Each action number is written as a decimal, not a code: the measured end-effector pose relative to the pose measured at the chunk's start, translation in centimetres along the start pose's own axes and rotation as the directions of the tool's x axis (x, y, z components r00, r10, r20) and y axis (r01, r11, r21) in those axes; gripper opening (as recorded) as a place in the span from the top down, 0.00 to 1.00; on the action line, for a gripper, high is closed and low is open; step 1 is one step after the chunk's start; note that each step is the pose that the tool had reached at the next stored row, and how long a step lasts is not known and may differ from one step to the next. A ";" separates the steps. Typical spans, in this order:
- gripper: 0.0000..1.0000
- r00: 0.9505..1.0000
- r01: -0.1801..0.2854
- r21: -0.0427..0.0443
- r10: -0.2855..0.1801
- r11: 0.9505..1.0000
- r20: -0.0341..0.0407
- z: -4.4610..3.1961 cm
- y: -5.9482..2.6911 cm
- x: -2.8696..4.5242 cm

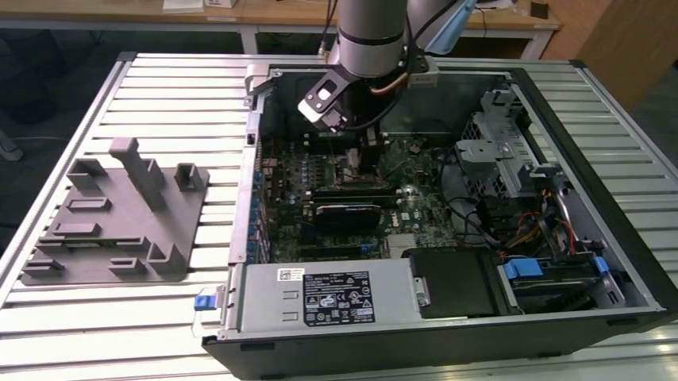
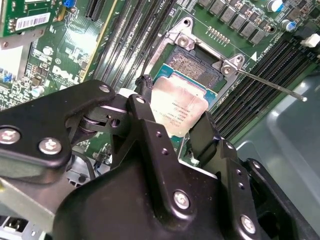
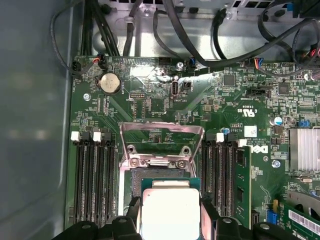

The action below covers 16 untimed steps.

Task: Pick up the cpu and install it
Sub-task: 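Place the cpu into insertion slot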

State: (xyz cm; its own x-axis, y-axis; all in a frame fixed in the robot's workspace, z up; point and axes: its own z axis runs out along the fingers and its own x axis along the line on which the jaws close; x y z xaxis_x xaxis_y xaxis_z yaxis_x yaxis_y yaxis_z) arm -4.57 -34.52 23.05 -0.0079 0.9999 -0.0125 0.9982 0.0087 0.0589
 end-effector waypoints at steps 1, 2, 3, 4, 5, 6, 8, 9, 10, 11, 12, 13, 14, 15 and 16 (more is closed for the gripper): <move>0.45 1.000 0.000 0.000 0.000 1.000 0.000 0.05 0.00 0.00; 0.45 1.000 0.000 0.000 0.000 1.000 0.000 0.09 -0.01 0.00; 0.45 1.000 0.000 0.000 0.000 1.000 0.000 0.13 -0.01 0.00; 0.45 1.000 0.000 0.000 0.000 1.000 0.000 0.17 -0.01 0.00; 0.45 1.000 0.000 0.000 0.000 1.000 0.000 0.21 -0.01 0.01; 0.45 1.000 0.000 0.000 0.000 1.000 0.000 0.28 -0.02 0.01; 0.45 1.000 0.000 0.000 0.000 1.000 0.000 0.44 -0.03 0.01; 0.45 1.000 0.000 0.000 0.000 1.000 0.000 0.53 -0.03 0.01; 0.45 1.000 0.000 0.000 0.000 1.000 0.000 0.62 -0.04 0.01; 0.45 1.000 0.000 0.000 0.000 1.000 0.000 0.71 -0.04 0.01; 0.45 1.000 0.000 0.000 0.000 1.000 0.000 0.80 -0.05 0.01; 0.45 1.000 0.000 0.000 0.000 1.000 0.000 0.91 -0.05 0.01; 0.45 1.000 0.000 0.000 0.000 1.000 0.000 1.02 -0.06 0.02; 0.45 1.000 0.000 0.000 0.000 1.000 0.000 1.12 -0.06 0.03; 0.45 1.000 0.000 0.000 0.000 1.000 0.000 1.19 -0.07 0.04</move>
State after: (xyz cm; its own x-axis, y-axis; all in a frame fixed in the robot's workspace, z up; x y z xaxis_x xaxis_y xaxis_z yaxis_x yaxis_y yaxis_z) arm -4.57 -34.49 21.86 -0.0079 0.9999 -0.0126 0.9982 0.0086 0.0589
